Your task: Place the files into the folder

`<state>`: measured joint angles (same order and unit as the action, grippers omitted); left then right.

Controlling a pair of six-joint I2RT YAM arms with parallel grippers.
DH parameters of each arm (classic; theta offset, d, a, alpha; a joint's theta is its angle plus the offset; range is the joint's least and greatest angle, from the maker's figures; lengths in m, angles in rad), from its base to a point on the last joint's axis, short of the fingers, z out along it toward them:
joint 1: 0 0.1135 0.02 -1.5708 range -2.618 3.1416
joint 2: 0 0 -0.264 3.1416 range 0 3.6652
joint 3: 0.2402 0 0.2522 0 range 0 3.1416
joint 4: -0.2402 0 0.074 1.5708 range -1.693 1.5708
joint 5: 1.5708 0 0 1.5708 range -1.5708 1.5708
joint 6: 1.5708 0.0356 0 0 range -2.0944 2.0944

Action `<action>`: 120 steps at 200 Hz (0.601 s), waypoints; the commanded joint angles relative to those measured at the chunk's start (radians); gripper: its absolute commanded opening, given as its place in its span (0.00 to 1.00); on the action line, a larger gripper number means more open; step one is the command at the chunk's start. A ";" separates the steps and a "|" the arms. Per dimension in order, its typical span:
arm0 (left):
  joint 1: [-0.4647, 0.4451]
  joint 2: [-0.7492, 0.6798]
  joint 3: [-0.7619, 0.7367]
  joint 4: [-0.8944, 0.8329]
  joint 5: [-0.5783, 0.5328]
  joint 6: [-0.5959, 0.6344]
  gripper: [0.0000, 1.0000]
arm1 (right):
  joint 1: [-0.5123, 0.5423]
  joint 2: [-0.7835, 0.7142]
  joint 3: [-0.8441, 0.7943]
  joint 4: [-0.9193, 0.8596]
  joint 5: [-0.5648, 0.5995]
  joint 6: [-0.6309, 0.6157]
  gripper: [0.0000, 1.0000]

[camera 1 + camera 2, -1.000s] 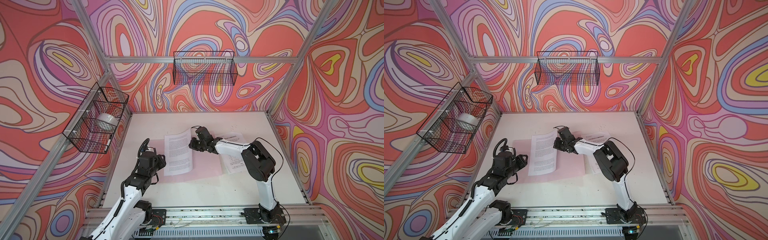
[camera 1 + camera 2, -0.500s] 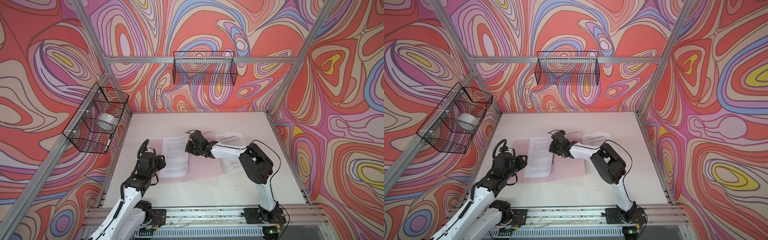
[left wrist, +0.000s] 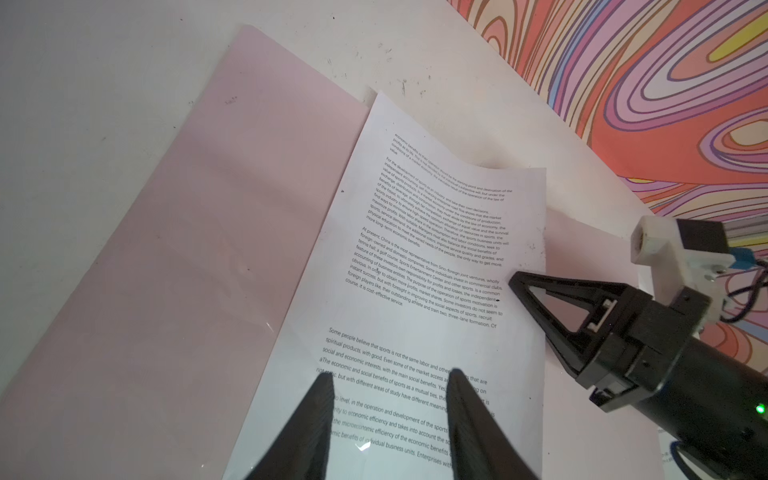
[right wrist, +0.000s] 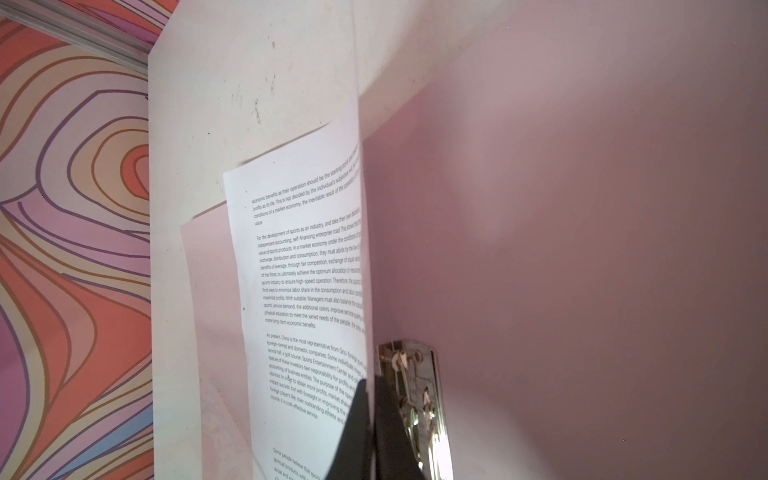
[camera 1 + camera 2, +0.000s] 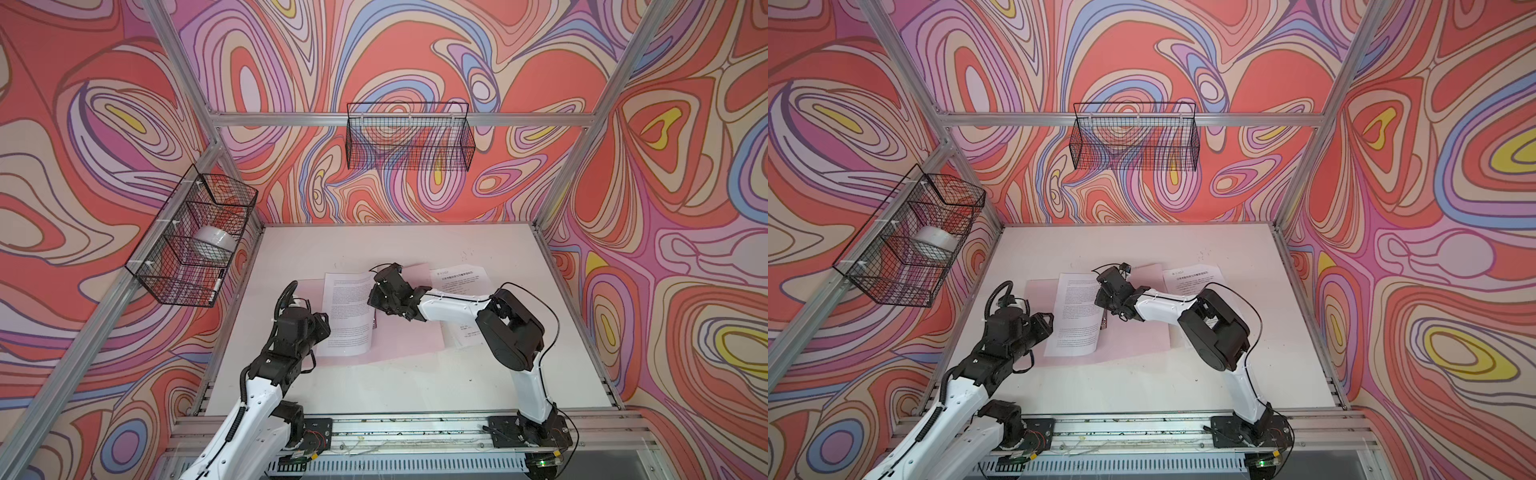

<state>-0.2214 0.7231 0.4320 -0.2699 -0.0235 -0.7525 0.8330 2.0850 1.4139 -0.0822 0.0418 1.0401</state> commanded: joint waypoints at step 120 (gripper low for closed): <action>0.011 -0.040 -0.032 -0.054 -0.026 0.010 0.45 | 0.055 0.075 0.068 -0.001 0.073 0.086 0.00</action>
<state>-0.2207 0.6971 0.4160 -0.2977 -0.0280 -0.7517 0.8764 2.1300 1.4601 -0.0822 0.0853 1.0981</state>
